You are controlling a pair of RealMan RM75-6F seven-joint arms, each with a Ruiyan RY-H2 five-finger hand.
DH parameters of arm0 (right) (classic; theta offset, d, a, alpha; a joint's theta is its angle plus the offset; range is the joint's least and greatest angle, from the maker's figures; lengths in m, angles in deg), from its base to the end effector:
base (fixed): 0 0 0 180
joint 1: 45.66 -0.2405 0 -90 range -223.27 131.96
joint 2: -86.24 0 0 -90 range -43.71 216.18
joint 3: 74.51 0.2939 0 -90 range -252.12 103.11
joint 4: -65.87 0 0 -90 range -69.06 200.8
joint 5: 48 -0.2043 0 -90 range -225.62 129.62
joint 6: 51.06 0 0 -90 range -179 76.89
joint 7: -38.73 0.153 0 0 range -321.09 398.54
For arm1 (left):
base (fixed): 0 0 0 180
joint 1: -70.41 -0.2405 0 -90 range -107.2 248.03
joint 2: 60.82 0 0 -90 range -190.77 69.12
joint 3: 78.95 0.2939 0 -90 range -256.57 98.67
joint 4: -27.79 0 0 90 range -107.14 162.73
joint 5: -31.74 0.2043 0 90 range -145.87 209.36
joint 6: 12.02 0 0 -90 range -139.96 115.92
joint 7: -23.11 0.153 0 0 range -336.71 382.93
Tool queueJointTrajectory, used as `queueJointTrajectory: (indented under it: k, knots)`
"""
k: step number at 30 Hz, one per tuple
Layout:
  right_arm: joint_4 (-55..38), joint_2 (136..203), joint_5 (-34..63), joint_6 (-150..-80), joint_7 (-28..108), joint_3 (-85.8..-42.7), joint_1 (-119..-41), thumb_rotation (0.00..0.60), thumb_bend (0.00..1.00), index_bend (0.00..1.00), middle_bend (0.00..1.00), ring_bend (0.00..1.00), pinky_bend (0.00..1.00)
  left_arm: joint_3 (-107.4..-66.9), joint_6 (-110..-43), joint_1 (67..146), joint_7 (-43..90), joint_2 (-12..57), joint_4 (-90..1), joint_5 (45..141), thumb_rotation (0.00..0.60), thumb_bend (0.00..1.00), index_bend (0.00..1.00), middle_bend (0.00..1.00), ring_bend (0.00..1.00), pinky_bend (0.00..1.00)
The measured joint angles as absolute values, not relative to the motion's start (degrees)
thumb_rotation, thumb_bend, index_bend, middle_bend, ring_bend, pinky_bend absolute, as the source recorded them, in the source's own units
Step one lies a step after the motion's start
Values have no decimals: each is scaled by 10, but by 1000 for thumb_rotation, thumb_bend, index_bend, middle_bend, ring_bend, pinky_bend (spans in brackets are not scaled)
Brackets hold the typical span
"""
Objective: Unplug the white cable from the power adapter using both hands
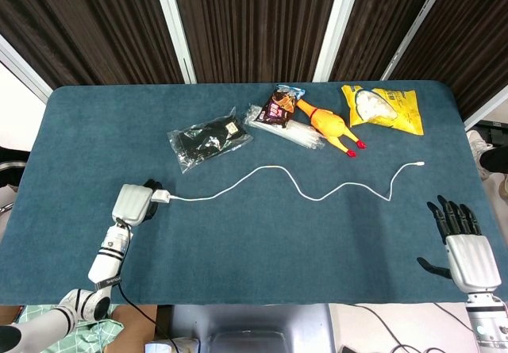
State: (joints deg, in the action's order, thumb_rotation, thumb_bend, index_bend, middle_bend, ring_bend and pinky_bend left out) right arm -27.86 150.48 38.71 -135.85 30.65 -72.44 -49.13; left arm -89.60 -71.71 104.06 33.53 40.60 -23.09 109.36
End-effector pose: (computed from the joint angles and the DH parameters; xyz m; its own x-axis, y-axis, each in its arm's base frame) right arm -0.3419 -0.1809 0.1743 0.4992 -0.0317 0.8659 -0.8664 -0.0057 0.4993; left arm -0.2833 0.3854 -0.0270 0.5883 0.0901 0.8036 0.7982 -0.2235 -0.5594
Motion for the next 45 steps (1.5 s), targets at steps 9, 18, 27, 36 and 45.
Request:
queueJointTrajectory:
  k: [9, 18, 27, 36, 45]
  knots:
    - [-277, 1507, 391, -1368, 308, -722, -489, 600, 179, 0, 0, 0, 0, -895, -741, 1043, 318, 422, -212, 1095, 600, 579, 710, 763, 956, 1000]
    - [-254, 1559, 463, -1315, 325, -733, -543, 600, 179, 221, 0, 0, 0, -873, -763, 1023, 319, 372, -331, 1111, 600, 628, 730, 807, 968, 1000]
    - [-279, 1676, 480, -1232, 262, -705, -631, 600, 244, 499, 36, 0, 0, -856, -804, 995, 394, 313, -538, 1117, 600, 633, 735, 817, 975, 1000]
    - [-276, 1808, 442, -1206, 196, -654, -690, 600, 269, 557, 58, 0, 0, -844, -826, 981, 476, 316, -626, 1106, 600, 638, 736, 818, 975, 1000]
    - [-243, 1883, 392, -1190, 161, -622, -732, 600, 285, 582, 58, 0, 0, -846, -845, 975, 505, 347, -649, 1101, 600, 649, 736, 819, 975, 1000]
